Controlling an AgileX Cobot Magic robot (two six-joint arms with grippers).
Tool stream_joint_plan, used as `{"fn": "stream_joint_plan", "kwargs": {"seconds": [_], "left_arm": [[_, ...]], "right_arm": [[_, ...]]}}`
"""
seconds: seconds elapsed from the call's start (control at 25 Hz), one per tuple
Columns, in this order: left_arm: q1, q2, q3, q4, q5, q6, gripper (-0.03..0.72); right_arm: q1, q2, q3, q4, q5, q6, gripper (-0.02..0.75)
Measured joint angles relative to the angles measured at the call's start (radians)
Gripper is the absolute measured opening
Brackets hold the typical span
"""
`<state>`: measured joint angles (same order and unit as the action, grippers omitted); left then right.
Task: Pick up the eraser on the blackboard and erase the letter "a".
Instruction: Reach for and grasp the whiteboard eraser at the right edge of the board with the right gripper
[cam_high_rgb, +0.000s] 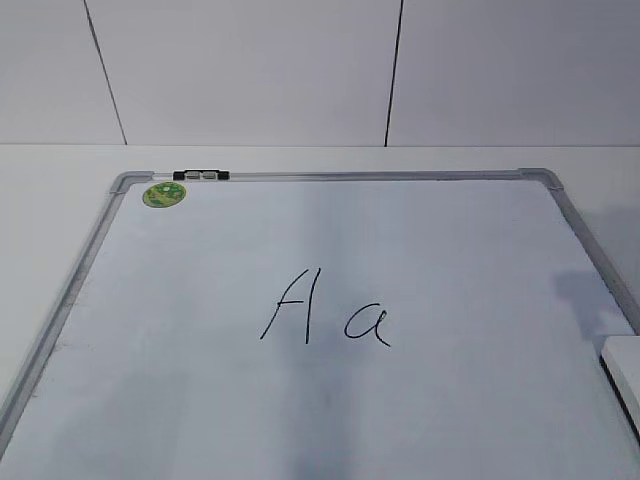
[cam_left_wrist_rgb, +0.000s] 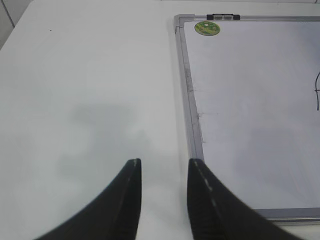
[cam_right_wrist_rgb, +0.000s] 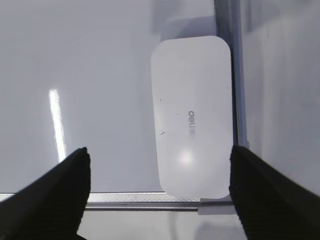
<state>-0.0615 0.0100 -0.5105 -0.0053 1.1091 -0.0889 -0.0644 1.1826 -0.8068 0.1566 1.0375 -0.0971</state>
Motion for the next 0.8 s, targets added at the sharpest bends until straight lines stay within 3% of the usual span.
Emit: {"fn": "stream_joint_plan", "kwargs": {"seconds": [0.8], "left_arm": [[0.000,0.000,0.000,0.000,0.000,0.000,0.236]], "right_arm": [[0.005,0.147,-0.056,-0.083,0.025,0.011,0.633]]}}
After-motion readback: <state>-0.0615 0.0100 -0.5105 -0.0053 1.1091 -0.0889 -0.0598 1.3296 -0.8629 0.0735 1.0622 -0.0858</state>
